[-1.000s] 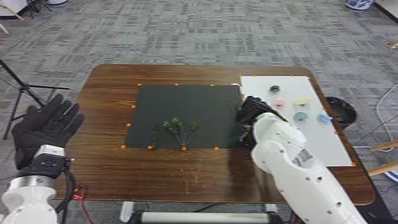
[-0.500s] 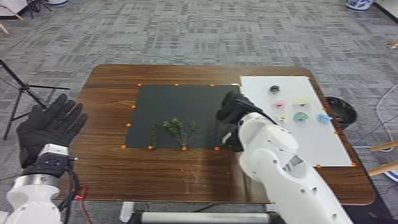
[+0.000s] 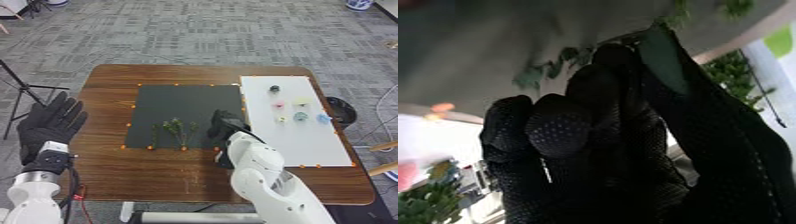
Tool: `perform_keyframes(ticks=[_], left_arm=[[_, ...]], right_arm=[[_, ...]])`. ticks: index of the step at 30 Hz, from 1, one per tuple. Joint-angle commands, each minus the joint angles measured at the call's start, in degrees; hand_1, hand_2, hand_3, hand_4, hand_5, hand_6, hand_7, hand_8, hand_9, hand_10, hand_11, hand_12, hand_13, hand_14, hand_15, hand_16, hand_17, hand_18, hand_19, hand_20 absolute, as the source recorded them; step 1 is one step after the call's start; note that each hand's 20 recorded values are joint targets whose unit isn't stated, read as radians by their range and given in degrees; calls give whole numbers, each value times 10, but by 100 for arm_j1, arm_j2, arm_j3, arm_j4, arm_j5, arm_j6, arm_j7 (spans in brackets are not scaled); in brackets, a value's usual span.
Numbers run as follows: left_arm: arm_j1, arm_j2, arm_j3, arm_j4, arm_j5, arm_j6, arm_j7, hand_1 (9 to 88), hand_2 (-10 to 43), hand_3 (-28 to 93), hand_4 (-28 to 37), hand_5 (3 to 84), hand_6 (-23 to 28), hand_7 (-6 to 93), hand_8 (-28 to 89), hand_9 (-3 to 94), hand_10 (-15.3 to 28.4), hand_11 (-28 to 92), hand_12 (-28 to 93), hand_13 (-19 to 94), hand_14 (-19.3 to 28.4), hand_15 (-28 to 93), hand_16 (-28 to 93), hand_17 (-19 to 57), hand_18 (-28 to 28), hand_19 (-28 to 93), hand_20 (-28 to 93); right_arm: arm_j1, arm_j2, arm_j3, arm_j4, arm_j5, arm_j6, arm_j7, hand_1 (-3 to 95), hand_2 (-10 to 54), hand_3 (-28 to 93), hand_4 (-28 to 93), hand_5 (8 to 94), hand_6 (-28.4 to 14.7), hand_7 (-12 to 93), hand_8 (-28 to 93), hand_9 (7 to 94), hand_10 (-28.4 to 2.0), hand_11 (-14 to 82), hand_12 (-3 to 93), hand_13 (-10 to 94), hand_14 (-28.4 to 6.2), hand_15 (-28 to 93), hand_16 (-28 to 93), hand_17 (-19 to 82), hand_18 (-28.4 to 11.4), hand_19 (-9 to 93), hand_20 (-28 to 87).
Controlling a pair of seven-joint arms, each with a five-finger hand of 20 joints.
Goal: Arrange flowers
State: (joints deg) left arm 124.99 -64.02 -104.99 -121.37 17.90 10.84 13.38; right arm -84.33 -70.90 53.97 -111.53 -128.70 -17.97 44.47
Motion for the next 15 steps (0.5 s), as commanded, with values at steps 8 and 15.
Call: perform_keyframes(ticks=[8,15], left_arm=[[62,43,-12,45,-377,-267,56,266,149,743,-283,449,97,108,-86,350,168,221,84,251,163,289,-54,-85,153,394,85],[39,16,53,68,-438,-256,30,267,149,742,-283,449,97,109,-86,350,168,219,84,252,163,288,-54,-85,153,393,85]], right_arm=[[-156,134,-7,117,-135,172,-68,498,-28,679,-210,623,-46,655,199,687,-172,546,508,653,-160,753,444,376,-271,900,392],[-114,137,-62,228,-291,457,-169,499,-31,672,-220,625,-41,649,179,684,-169,541,487,652,-159,750,435,374,-268,896,388]])
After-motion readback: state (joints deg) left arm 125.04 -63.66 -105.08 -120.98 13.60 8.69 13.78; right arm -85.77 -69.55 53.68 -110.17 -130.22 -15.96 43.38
